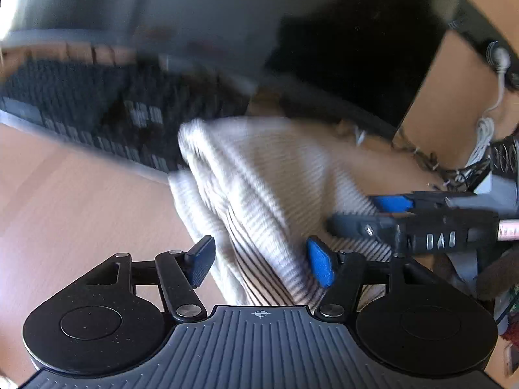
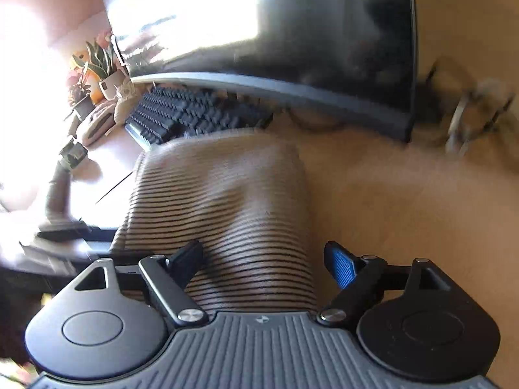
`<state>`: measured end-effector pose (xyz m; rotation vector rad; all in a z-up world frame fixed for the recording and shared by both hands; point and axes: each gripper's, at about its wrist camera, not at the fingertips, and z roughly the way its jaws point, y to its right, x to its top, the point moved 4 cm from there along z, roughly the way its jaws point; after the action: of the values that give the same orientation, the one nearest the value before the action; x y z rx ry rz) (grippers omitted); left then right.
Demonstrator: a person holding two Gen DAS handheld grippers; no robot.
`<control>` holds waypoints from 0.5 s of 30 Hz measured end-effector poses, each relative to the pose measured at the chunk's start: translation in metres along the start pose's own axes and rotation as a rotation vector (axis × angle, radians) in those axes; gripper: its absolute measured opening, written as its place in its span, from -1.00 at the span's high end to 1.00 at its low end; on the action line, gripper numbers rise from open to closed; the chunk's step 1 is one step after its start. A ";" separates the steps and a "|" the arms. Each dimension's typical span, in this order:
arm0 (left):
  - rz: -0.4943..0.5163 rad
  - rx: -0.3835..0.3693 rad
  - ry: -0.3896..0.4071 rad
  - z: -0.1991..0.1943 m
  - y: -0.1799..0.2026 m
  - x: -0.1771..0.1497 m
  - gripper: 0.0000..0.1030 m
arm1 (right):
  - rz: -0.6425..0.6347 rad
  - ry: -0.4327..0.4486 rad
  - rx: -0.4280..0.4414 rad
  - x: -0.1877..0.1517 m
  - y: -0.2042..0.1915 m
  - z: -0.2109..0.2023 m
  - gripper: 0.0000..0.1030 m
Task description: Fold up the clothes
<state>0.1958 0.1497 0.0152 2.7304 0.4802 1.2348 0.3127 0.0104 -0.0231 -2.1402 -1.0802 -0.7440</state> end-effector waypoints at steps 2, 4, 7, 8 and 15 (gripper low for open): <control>0.042 -0.011 0.063 -0.012 0.002 0.018 -0.30 | -0.051 0.064 -0.028 -0.002 -0.012 -0.022 -0.62; 0.069 -0.048 0.100 -0.011 0.004 0.035 -0.32 | -0.084 0.119 -0.038 -0.006 -0.024 -0.041 -0.62; 0.094 -0.067 0.064 0.019 0.003 0.047 -0.32 | -0.115 0.078 -0.017 -0.025 -0.046 -0.037 -0.62; 0.098 -0.055 0.032 0.032 0.000 0.046 -0.27 | -0.130 0.048 -0.012 -0.033 -0.054 -0.031 -0.61; 0.101 -0.019 0.015 0.059 -0.009 0.027 -0.25 | -0.214 0.021 -0.081 -0.051 -0.066 -0.010 -0.76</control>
<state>0.2544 0.1687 -0.0064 2.7620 0.3336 1.2766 0.2300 0.0091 -0.0345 -2.0999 -1.3019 -0.9200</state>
